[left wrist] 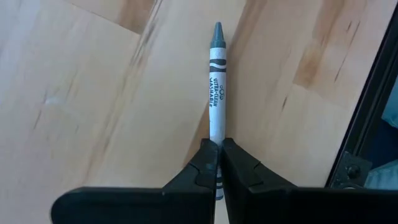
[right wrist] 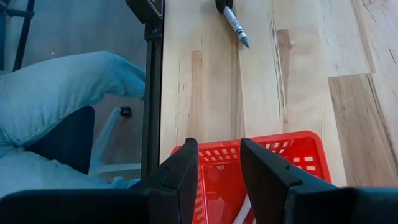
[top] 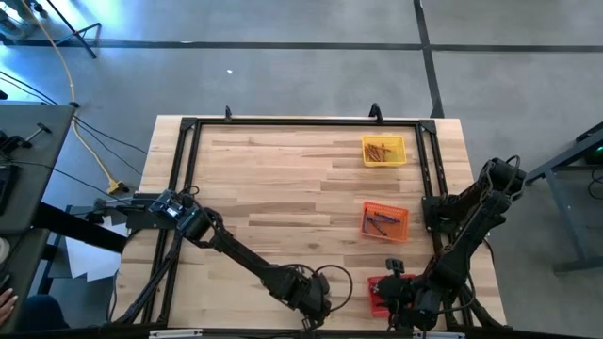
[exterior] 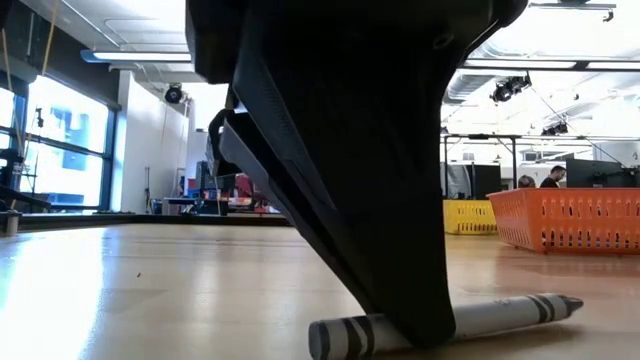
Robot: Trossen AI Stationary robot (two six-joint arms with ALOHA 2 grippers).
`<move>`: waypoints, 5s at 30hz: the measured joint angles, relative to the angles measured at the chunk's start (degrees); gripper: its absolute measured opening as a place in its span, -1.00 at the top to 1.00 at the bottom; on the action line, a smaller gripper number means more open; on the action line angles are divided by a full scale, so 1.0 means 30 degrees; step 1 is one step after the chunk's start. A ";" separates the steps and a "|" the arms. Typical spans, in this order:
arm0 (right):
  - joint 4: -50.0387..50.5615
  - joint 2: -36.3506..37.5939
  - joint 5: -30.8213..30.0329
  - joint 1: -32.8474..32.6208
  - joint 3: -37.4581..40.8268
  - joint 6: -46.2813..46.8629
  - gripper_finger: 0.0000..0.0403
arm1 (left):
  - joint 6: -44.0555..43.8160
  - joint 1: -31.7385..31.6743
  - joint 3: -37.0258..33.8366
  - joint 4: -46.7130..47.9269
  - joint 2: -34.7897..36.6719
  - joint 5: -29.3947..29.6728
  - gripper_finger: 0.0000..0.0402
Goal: Sort crayons
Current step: Put the gray crayon into the red bin
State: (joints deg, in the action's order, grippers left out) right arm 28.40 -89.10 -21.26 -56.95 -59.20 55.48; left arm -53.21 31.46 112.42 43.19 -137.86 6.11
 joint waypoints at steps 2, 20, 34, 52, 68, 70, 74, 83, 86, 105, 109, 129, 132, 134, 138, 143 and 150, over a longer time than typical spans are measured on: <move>0.0000 0.0000 0.0000 0.0000 0.0000 0.0000 0.43 | -0.0019 0.0000 0.0000 0.0009 0.0007 0.0005 1.00; 0.0022 0.0000 -0.0299 -0.0018 0.0000 -0.0095 0.43 | 0.2579 0.0326 0.5434 0.2637 0.0087 0.5265 1.00; 0.1555 0.0007 -0.9063 -0.1094 0.0007 -0.0018 0.43 | 0.3201 0.2626 0.7242 0.4002 0.0947 1.8707 1.00; -0.6741 -0.1232 -1.7414 -0.1093 0.0007 -0.5935 0.43 | 0.4556 0.2892 0.7220 0.1312 0.0940 2.2196 1.00; -1.4287 -0.1444 -1.6517 -0.0211 0.0007 -1.5603 0.43 | 0.7682 0.3448 0.7147 -0.1170 0.0940 2.3614 1.00; -1.4280 -0.1388 -1.5916 0.0040 0.0007 -1.5795 0.43 | 0.7693 0.3667 0.7147 -0.1231 0.0940 2.4284 1.00; -1.4189 -0.1308 -1.4522 0.0841 0.0007 -1.7469 0.43 | 0.7824 0.3987 0.7147 -0.1182 0.0933 2.4867 1.00; -1.4548 -0.0440 -0.9291 0.2944 0.0007 -1.8476 0.43 | 0.7824 0.4206 0.7146 -0.0880 0.0933 2.5017 1.00; -1.4807 -0.0437 -0.8658 0.3268 0.0007 -1.9093 0.43 | 0.7824 0.4330 0.7147 -0.0774 0.0933 2.5024 1.00; -1.7443 0.0309 -0.3590 0.4572 0.0007 -2.0014 0.43 | 0.4666 0.5690 0.7140 0.2407 0.0911 2.6652 1.00; -1.7886 0.0372 -0.2629 0.4740 0.0007 -2.0009 0.43 | 0.4604 0.5454 0.7140 0.2384 0.0911 2.6388 1.00; -1.8701 0.0372 -0.1466 0.5610 0.0007 -1.9452 0.53 | 0.4764 0.4487 0.7111 0.2064 0.0510 2.5141 1.00; -1.8702 0.0372 -0.1485 0.5617 0.0007 -1.9445 0.72 | 0.4771 0.4478 0.7111 0.2083 0.0510 2.5134 1.00; -1.8695 0.0372 -0.1520 0.5617 0.0007 -1.9453 0.89 | 0.4771 0.4481 0.7111 0.2071 0.0510 2.5140 1.00; -1.8702 0.0372 -0.1544 0.5617 0.0007 -1.9307 0.93 | 0.4786 0.4481 0.7111 0.2070 0.0510 2.5134 1.00; -1.8659 0.0372 -0.1545 0.5617 0.0007 -1.9293 0.97 | 0.4768 0.4481 0.7111 0.2043 0.0510 2.5131 1.00; -1.7998 0.0379 -0.2808 0.5617 0.0000 -1.8980 0.98 | 0.5771 0.4476 0.7111 0.0992 0.0510 2.5053 0.84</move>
State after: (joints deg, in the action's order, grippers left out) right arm -25.59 -87.96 -29.68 -40.10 -59.20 -1.46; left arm -35.90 44.89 133.75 46.17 -136.33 81.28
